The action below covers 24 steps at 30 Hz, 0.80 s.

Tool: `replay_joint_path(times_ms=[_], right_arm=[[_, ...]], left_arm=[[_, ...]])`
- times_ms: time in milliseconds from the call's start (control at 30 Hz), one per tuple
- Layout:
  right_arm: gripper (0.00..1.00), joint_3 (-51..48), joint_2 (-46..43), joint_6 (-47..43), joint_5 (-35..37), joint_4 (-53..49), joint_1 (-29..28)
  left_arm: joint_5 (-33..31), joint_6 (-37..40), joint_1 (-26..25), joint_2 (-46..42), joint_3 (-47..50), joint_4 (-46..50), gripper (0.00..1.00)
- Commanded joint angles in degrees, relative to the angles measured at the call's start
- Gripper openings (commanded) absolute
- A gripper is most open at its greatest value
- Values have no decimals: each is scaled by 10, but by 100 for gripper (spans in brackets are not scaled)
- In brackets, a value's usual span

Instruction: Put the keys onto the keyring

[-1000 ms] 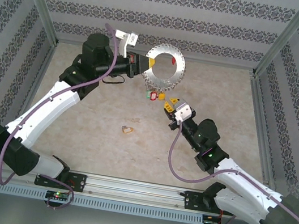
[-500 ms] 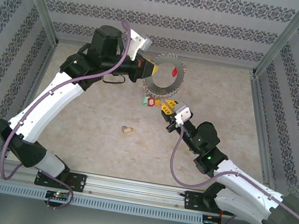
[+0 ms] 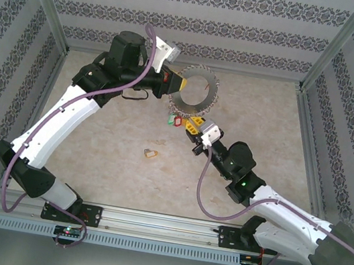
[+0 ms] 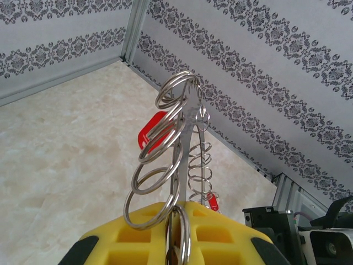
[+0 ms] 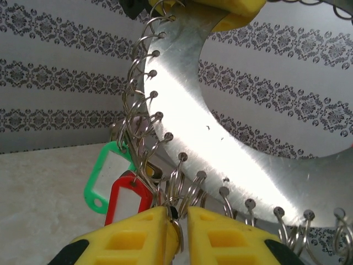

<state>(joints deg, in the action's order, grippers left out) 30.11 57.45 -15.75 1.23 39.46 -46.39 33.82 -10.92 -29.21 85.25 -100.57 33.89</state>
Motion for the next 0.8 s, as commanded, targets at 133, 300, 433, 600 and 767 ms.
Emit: replay_joint_path(times_ms=[133,300,433,600,767], right_arm=[[19,26,9,-30,32,25,-5],[20,25,9,-47,30,9,-4],[20,27,6,-64,25,-7,-4],[22,25,2,-72,22,-19,-2],[19,29,4,-70,30,-14,0]], left_arm=[[13,-9,-8,-16,4,-45,0],[14,-12,-8,-21,9,-51,0],[13,-13,-8,-22,11,-54,0],[15,-14,-8,-23,11,-57,0],[19,-15,-8,-23,12,-58,0]])
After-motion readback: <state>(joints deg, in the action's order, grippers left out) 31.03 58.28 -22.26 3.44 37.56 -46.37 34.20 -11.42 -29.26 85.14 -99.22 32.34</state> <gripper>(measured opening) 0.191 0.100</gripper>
